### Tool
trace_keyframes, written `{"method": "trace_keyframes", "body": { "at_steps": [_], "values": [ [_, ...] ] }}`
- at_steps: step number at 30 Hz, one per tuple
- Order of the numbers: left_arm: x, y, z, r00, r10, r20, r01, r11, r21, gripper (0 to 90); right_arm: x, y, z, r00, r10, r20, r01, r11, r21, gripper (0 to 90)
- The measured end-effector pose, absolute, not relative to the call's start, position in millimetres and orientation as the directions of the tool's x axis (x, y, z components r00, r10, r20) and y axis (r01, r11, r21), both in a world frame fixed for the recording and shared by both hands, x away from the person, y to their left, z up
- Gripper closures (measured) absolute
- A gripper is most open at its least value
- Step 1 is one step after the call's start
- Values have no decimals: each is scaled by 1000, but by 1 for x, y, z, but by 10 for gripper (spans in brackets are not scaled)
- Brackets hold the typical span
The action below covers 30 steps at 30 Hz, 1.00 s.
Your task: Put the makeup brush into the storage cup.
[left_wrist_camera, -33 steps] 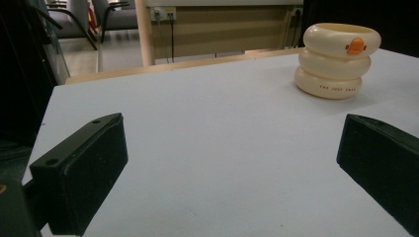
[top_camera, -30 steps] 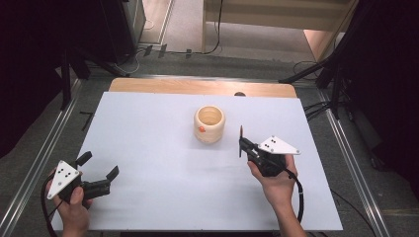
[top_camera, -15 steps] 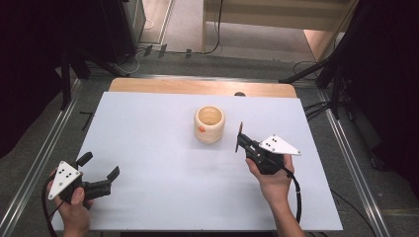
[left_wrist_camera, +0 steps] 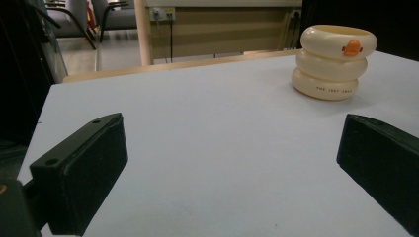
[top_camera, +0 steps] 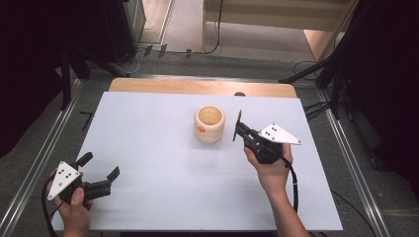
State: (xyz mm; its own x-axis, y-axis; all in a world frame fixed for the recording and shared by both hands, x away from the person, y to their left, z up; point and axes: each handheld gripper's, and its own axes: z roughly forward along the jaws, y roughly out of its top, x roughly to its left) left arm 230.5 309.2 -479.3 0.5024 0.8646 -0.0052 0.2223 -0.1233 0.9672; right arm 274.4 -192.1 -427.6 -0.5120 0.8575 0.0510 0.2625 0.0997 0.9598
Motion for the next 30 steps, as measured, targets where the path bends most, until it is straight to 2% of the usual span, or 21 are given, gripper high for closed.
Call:
{"method": "trace_keyframes", "body": {
  "at_steps": [30],
  "values": [
    [231,308,-480,508,861,-7,222,-122,967,0,304,-173,-405,-531,846,54,224,78,972,842]
  ]
}}
